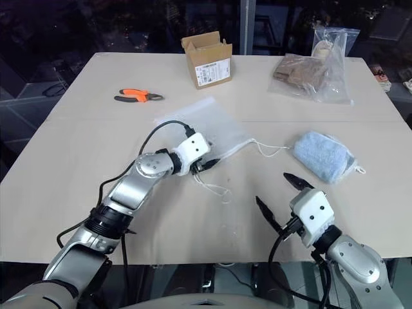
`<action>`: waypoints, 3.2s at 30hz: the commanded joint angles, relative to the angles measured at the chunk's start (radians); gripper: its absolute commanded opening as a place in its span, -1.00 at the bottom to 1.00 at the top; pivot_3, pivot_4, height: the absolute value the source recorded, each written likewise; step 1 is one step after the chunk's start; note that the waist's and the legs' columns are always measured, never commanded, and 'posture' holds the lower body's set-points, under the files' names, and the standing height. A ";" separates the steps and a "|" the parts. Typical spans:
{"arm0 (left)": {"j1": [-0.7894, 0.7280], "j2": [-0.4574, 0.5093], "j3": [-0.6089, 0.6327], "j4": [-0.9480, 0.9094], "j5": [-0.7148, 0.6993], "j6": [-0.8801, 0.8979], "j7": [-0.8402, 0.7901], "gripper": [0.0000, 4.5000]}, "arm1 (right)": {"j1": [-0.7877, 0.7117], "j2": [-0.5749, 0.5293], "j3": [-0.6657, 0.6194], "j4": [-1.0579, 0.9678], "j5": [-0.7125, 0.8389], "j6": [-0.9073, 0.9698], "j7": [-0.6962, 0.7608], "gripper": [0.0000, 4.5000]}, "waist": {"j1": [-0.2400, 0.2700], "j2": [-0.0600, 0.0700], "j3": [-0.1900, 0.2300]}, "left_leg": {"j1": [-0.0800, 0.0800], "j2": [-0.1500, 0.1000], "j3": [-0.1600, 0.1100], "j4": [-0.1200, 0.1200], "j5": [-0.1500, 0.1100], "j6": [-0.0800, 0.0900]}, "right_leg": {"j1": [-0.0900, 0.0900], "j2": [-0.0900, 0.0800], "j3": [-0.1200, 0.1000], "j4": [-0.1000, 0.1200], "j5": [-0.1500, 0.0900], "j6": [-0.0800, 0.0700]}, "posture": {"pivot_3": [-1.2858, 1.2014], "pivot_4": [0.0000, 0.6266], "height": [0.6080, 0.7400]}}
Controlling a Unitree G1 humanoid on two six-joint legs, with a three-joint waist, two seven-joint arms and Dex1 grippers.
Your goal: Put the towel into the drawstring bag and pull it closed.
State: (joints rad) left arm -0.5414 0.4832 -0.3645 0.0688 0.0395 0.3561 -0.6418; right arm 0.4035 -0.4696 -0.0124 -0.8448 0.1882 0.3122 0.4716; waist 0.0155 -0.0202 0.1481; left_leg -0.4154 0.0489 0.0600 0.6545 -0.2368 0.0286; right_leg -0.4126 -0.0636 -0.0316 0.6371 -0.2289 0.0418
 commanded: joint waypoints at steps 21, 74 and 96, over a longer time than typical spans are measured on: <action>-0.135 0.053 0.406 -0.041 -0.612 0.735 -0.249 -0.98 | -0.213 0.069 -0.089 0.146 0.065 0.171 -0.089 1.00 | -0.001 -0.002 0.000 | 0.000 -0.001 -0.009 0.003 0.000 0.000 | 0.000 0.001 0.000 0.005 0.003 0.001 | 0.03 -0.52 1.00; -0.003 -0.028 0.469 -0.240 -0.721 0.727 -0.020 -0.98 | -1.198 -0.238 0.024 1.811 -0.180 0.000 0.148 1.00 | -0.034 -0.003 0.001 | 0.002 -0.009 -0.009 0.005 0.001 0.002 | 0.003 0.017 0.037 0.005 0.004 0.004 | 0.03 -0.52 1.00; 0.018 -0.043 0.475 -0.244 -0.731 0.711 0.014 -1.00 | -0.820 -0.023 -0.220 0.761 0.302 0.416 0.394 -0.99 | -0.053 -0.009 -0.001 | 0.016 -0.003 -0.012 -0.007 0.001 0.001 | 0.009 0.027 0.045 0.006 0.003 0.002 | 0.03 -0.52 1.00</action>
State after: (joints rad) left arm -0.5088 0.4371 0.1055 -0.1509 -0.6783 1.0827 -0.6242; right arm -0.4205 -0.4916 -0.1651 0.1259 0.3607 0.6759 0.8634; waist -0.0379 -0.0289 0.1474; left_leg -0.4011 0.0462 0.0480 0.6473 -0.2359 0.0294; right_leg -0.4047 -0.0366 0.0133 0.6428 -0.2258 0.0437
